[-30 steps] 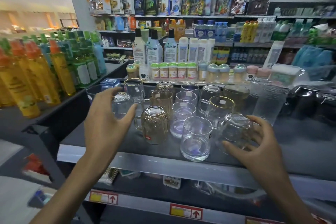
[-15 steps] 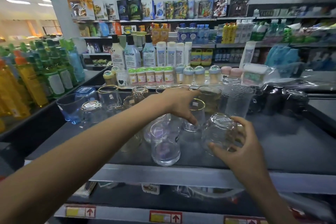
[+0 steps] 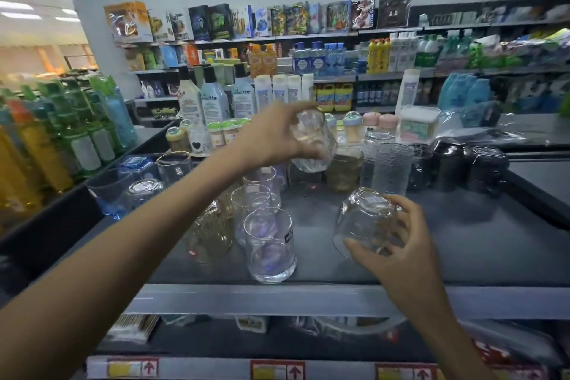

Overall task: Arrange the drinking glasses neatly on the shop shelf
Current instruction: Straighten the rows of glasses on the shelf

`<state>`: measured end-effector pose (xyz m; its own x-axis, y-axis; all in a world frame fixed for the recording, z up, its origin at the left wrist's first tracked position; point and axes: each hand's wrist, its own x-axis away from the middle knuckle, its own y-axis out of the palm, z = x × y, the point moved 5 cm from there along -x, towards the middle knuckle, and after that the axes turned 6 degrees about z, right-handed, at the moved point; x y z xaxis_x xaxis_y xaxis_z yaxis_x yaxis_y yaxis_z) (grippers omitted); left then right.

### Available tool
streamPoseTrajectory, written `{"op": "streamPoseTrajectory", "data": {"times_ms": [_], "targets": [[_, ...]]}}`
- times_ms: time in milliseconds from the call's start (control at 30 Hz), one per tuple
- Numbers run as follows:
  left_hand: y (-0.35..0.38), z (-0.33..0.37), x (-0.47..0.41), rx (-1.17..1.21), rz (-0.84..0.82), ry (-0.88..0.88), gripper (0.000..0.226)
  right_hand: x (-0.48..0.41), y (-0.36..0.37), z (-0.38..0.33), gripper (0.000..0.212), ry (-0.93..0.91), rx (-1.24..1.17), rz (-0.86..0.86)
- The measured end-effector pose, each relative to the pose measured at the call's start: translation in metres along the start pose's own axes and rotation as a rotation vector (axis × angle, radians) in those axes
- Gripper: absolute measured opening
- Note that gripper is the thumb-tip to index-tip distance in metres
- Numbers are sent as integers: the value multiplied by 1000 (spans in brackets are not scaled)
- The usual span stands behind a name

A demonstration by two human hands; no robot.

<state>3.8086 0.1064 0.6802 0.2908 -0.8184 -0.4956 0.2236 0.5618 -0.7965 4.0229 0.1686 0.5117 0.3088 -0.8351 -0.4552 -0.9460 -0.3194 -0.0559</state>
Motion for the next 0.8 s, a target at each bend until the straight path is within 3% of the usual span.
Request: {"op": "streamPoseTrajectory", "data": {"times_ms": [233, 467, 800], "targets": [[-92, -43, 79, 8, 263, -218, 113, -10, 22, -1, 80, -28, 2, -24], [-128, -117, 196, -120, 437, -379, 99, -21, 56, -3, 86, -50, 72, -64], [-94, -193, 242, -173, 337, -486, 100, -38, 70, 11, 86, -23, 198, -10]]}}
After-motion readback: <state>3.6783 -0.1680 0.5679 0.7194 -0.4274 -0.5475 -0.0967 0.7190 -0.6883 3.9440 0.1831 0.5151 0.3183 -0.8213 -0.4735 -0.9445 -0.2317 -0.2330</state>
